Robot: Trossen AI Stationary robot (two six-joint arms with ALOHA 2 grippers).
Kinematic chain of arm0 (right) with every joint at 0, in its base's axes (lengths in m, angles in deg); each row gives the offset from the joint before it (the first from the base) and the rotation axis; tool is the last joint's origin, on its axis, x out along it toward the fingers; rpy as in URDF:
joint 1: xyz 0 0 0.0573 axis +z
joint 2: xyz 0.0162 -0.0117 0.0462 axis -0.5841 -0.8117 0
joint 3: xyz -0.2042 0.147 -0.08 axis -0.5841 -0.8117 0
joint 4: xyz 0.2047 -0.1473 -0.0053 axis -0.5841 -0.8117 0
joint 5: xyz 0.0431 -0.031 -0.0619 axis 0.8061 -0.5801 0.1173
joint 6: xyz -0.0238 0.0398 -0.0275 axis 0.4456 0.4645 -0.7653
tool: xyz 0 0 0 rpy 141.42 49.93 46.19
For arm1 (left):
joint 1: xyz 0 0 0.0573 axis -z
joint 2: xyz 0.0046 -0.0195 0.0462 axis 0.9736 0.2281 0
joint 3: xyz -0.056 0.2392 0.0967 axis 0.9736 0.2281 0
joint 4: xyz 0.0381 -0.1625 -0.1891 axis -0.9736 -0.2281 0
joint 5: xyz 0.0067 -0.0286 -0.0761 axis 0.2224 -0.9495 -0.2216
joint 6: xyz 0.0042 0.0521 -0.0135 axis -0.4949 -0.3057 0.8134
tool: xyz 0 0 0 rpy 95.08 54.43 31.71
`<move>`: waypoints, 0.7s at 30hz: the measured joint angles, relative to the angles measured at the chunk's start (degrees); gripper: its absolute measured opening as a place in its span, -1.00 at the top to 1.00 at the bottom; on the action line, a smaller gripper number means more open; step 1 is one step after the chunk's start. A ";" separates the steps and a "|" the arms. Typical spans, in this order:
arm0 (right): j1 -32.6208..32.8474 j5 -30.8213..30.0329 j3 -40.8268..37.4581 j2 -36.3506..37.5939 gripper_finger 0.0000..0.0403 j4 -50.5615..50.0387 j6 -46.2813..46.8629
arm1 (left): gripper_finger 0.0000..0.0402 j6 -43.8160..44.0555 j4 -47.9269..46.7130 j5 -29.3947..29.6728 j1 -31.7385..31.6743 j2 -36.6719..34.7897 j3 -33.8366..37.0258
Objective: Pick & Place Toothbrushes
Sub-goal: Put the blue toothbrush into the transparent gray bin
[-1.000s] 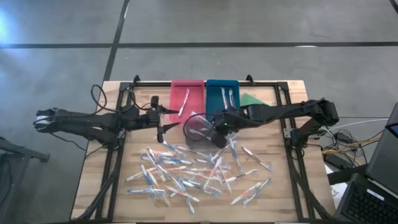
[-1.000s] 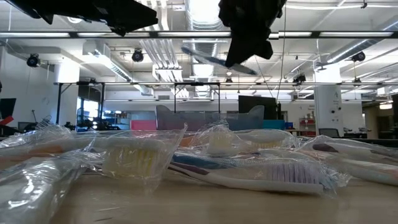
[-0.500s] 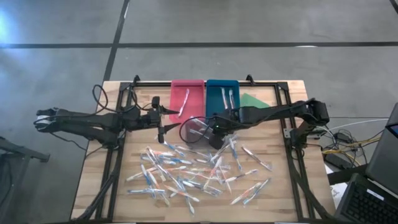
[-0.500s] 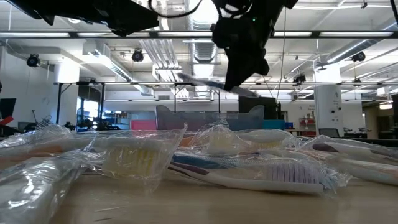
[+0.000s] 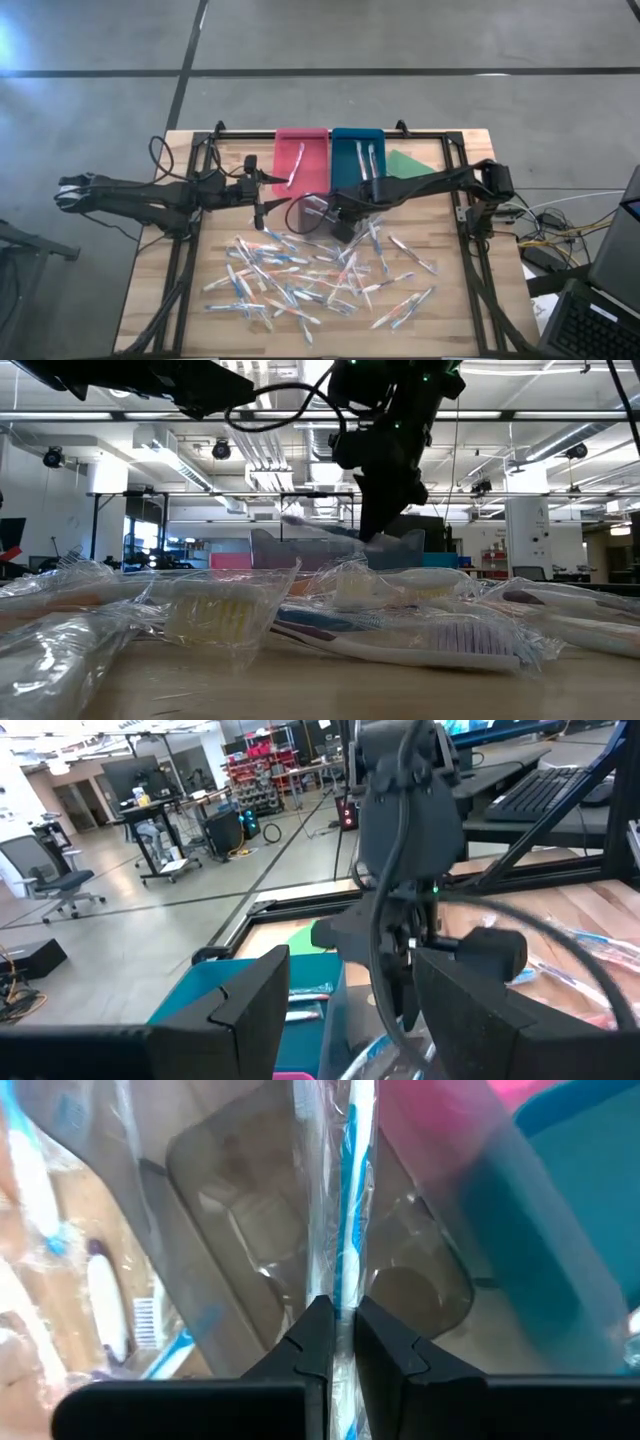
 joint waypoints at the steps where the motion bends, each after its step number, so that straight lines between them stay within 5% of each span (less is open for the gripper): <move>1: -0.02 0.00 0.00 -0.54 0.89 0.06 0.00 | -0.09 0.00 0.00 0.00 0.00 0.00 0.00; 21: -0.31 4.37 3.53 -11.24 0.89 -0.42 -2.08 | -0.09 0.00 -0.46 -0.01 0.00 0.02 0.00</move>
